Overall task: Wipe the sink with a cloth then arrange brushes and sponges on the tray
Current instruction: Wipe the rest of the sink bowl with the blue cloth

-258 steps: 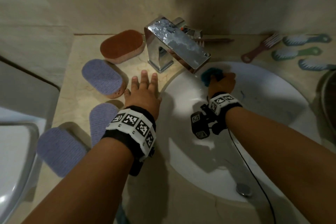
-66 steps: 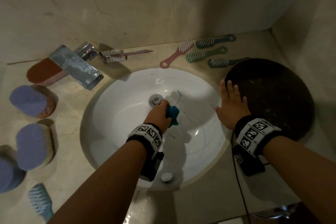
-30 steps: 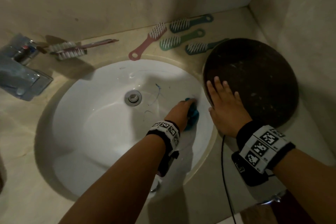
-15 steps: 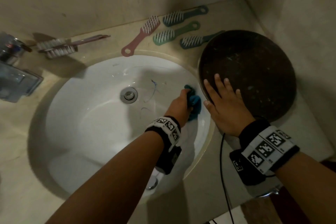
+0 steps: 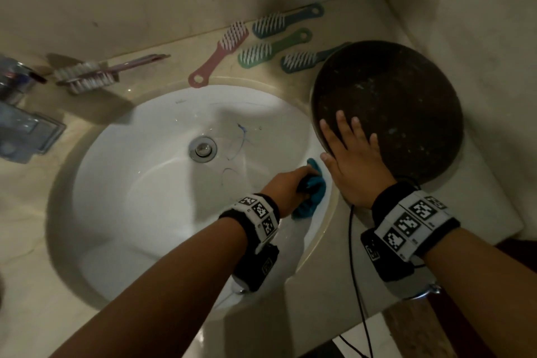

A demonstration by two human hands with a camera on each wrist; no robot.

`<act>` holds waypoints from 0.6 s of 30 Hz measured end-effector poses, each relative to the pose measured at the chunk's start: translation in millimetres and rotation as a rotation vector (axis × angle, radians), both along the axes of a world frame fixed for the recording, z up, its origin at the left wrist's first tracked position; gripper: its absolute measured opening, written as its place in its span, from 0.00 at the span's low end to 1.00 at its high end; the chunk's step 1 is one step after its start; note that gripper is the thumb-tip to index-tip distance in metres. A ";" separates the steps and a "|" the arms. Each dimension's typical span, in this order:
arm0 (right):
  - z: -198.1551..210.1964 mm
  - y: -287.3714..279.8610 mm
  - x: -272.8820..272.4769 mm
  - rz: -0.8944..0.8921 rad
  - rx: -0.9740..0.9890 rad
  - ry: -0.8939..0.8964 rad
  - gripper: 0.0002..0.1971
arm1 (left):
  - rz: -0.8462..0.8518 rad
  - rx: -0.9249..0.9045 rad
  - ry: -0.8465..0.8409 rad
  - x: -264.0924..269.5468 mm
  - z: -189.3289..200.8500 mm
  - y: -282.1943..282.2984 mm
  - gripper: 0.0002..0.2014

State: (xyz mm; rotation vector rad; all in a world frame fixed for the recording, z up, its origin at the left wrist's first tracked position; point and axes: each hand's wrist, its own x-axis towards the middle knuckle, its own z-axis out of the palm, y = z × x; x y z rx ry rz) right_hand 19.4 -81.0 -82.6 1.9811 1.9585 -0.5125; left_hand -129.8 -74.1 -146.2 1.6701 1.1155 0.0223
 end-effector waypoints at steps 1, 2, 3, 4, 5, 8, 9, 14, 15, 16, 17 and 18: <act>-1.0 -0.5 0.1 0.001 0.006 -0.006 0.31 | 0.026 -0.001 0.000 1.6 0.1 4.2 0.23; -1.9 -0.9 0.3 0.000 0.009 -0.009 0.31 | 0.050 -0.004 0.003 2.7 -0.5 7.4 0.22; -3.0 -1.0 0.8 -0.003 0.010 -0.007 0.31 | 0.062 -0.003 0.008 3.7 -1.2 9.4 0.23; -3.0 -0.1 1.5 -0.004 0.010 -0.002 0.31 | 0.062 0.001 0.013 3.9 -1.5 10.0 0.23; -2.2 0.2 1.9 -0.005 0.002 0.005 0.32 | 0.047 -0.001 0.018 3.2 -1.7 8.5 0.23; 4.0 -5.9 2.7 -0.033 -0.025 0.014 0.37 | -0.068 -0.003 0.042 -3.3 3.8 -1.7 0.23; 6.9 -11.4 1.8 -0.055 -0.021 0.013 0.38 | -0.112 -0.004 0.056 -6.0 7.1 -5.2 0.23; 21.8 -61.2 -12.7 -0.129 0.066 0.022 0.42 | -0.249 -0.001 0.092 -16.6 21.3 -21.0 0.22; 23.0 -73.0 -16.5 -0.150 0.060 0.046 0.41 | -0.273 0.000 0.096 -18.5 24.1 -23.6 0.22; 23.7 -85.5 -20.9 -0.175 0.045 0.079 0.41 | -0.290 -0.003 0.098 -21.2 25.9 -27.3 0.21; 23.4 -97.7 -25.6 -0.200 0.030 0.112 0.40 | -0.302 -0.003 0.097 -24.0 28.2 -30.9 0.21; 22.1 -109.5 -29.7 -0.223 0.016 0.138 0.40 | -0.313 -0.003 0.097 -27.0 30.1 -34.6 0.21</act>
